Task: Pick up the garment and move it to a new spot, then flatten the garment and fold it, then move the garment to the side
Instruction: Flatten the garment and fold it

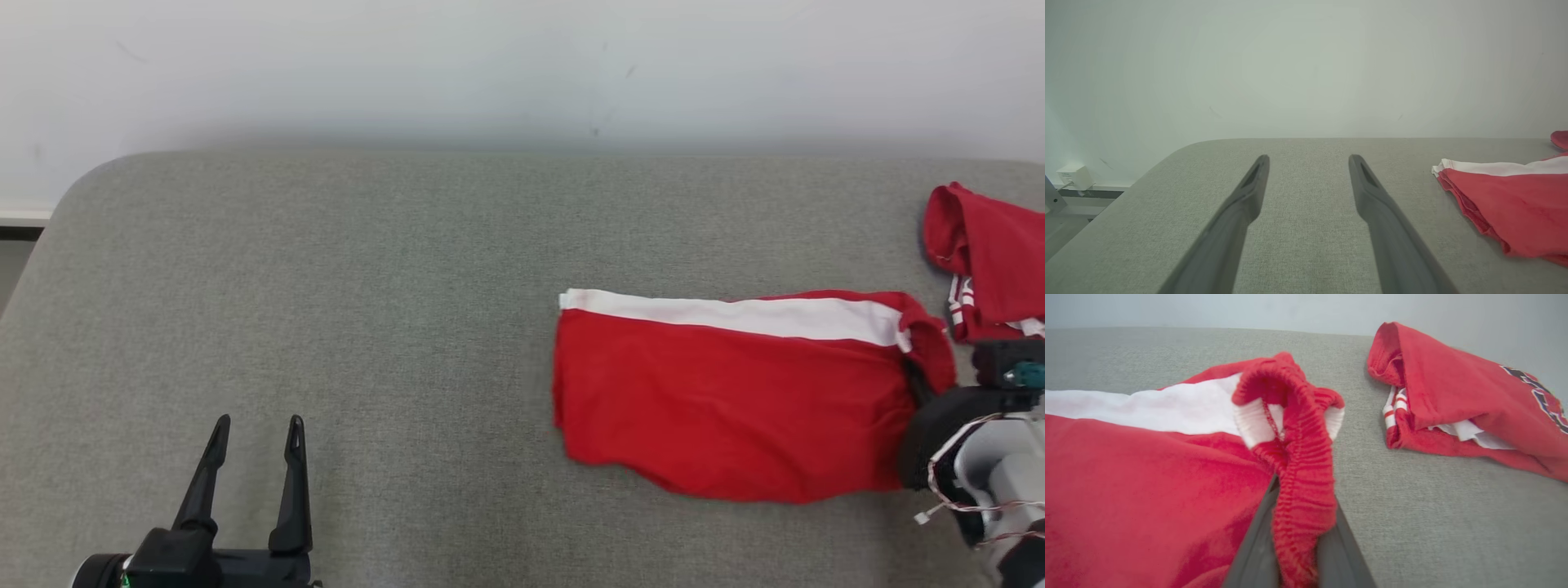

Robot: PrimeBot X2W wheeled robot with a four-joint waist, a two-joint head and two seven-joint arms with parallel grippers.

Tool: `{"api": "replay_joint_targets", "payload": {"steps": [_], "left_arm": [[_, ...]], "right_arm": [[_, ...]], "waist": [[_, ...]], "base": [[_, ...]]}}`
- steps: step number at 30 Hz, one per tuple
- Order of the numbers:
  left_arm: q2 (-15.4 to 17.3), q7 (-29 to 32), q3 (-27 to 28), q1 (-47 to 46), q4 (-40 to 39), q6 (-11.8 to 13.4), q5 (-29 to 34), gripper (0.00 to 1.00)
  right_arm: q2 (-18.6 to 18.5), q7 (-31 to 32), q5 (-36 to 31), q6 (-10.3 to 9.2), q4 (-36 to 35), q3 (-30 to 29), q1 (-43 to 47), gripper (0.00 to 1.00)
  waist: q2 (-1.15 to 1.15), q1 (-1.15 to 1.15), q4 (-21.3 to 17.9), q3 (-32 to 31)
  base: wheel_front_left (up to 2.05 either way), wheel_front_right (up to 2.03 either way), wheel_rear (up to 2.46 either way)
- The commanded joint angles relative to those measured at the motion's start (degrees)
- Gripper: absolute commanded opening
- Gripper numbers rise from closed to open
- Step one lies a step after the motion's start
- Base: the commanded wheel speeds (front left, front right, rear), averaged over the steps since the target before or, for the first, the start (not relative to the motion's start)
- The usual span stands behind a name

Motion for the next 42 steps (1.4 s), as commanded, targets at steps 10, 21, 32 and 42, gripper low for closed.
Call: {"api": "replay_joint_targets", "payload": {"steps": [10,21,32,42], "left_arm": [[-0.3,-0.2,0.5,1.2,0.0,0.0,0.0,1.00],[-0.6,-0.2,-0.5,0.9,0.8,-0.1,-0.4,1.00],[-0.7,-0.2,-2.2,-1.0,1.8,0.0,-1.4,1.00],[-0.7,-0.2,-3.1,-2.2,2.5,0.3,-2.4,1.00]], "right_arm": [[-3.3,10.9,10.3,-0.03,-9.4,5.7,-2.1,0.00],[2.6,27.1,26.5,-0.02,-23.0,6.1,-2.3,0.00],[10.6,26.5,23.5,-0.02,-19.3,6.0,-3.1,0.00],[13.9,20.0,19.4,-0.02,-13.1,7.3,-5.4,1.00]], "waist": [[0.00,0.00,-2.5,-0.6],[0.00,0.00,-1.9,-1.1],[0.00,0.00,1.3,0.4],[0.00,0.00,1.8,1.2]], "base": [[0.00,0.00,0.00],[0.00,0.00,0.00],[0.00,0.00,0.00],[0.00,0.00,0.00]]}}
